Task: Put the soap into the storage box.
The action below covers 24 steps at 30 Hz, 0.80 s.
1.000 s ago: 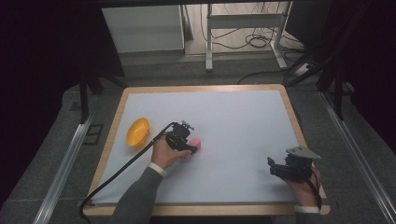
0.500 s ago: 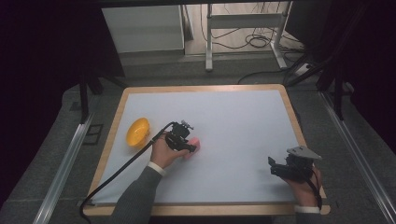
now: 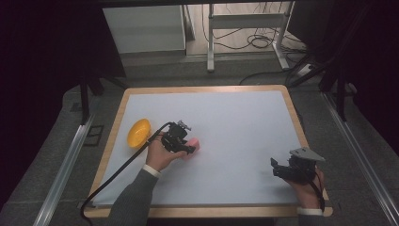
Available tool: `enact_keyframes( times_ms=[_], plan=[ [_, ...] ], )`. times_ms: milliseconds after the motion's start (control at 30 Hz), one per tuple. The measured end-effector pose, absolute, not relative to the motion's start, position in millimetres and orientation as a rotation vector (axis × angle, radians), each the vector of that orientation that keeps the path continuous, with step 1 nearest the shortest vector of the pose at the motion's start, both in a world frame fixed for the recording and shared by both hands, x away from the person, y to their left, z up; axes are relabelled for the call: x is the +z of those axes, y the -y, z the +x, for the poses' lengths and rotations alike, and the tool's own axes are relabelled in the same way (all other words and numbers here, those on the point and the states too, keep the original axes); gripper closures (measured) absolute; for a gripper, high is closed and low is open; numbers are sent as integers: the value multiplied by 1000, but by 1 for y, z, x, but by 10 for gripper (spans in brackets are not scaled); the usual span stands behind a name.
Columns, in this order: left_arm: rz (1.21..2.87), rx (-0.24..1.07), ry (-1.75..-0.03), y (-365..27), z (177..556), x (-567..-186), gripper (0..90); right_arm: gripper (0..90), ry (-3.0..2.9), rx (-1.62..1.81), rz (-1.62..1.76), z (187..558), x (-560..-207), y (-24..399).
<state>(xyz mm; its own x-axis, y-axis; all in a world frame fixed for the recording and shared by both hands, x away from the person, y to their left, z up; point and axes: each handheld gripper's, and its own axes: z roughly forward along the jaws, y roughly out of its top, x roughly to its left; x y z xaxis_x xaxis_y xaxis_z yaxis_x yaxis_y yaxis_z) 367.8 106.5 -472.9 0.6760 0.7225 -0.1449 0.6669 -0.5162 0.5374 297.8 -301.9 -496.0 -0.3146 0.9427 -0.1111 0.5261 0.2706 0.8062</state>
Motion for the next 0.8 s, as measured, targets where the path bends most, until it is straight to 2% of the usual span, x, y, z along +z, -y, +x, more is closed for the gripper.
enact_keyframes(
  times_ms=[800],
  plan=[
    [2253, 199, -1115, -147, 356, -460, 604, 76, -1950, 892, 1321, 298, -497, 301]
  ],
)
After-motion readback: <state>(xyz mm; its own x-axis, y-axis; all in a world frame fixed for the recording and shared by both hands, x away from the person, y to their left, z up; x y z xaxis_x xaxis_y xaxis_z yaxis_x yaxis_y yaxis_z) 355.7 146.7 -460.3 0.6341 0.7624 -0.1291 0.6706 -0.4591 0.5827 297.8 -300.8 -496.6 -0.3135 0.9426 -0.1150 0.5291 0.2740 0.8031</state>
